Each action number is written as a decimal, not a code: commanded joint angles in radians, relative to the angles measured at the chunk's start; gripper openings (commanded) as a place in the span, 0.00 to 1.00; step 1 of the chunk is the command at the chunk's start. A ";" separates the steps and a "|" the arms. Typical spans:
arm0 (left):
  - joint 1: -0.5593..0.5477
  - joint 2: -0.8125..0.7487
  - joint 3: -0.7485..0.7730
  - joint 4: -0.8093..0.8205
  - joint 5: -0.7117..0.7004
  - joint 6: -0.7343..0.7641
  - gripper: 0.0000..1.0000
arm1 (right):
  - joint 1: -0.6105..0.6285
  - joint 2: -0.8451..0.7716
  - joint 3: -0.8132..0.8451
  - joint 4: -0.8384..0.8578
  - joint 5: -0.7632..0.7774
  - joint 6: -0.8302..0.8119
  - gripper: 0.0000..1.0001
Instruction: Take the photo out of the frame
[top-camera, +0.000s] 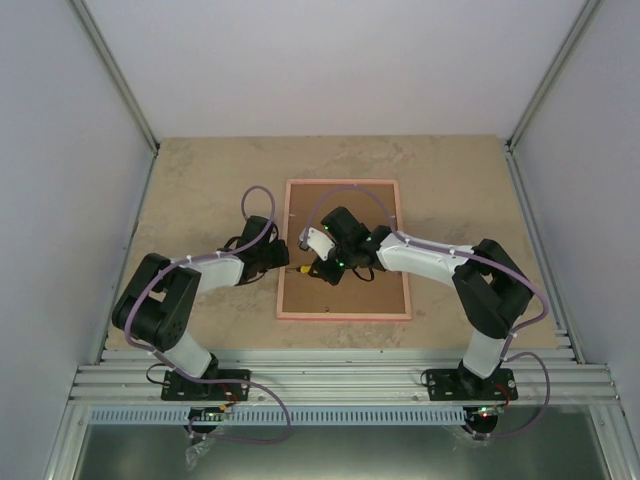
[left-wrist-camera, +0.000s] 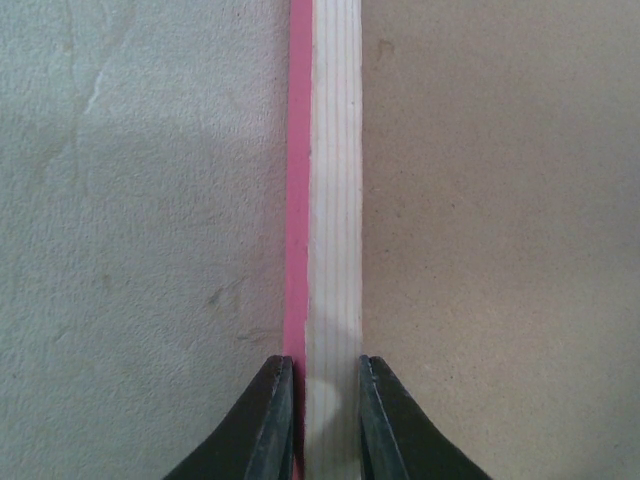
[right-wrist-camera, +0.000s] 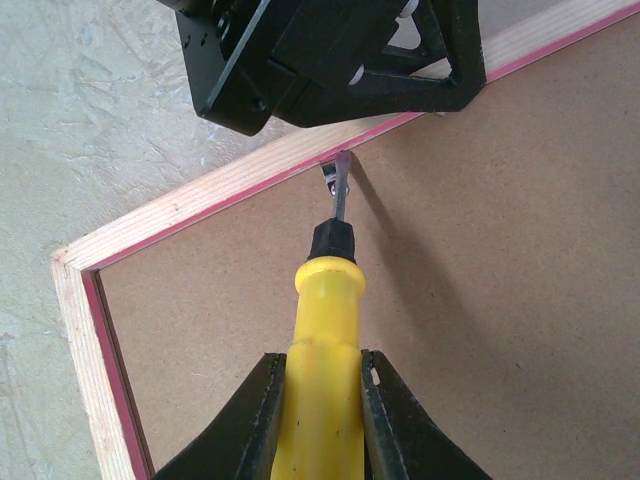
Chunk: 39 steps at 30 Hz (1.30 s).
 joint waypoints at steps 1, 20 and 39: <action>-0.004 0.014 -0.016 -0.083 0.012 -0.026 0.13 | 0.027 0.025 0.005 -0.137 -0.144 -0.045 0.01; -0.002 0.012 -0.018 -0.099 -0.024 -0.035 0.11 | 0.066 -0.009 -0.017 -0.170 -0.211 -0.100 0.00; 0.028 0.006 -0.031 -0.090 -0.001 -0.040 0.10 | 0.068 -0.137 -0.051 -0.119 -0.048 -0.029 0.00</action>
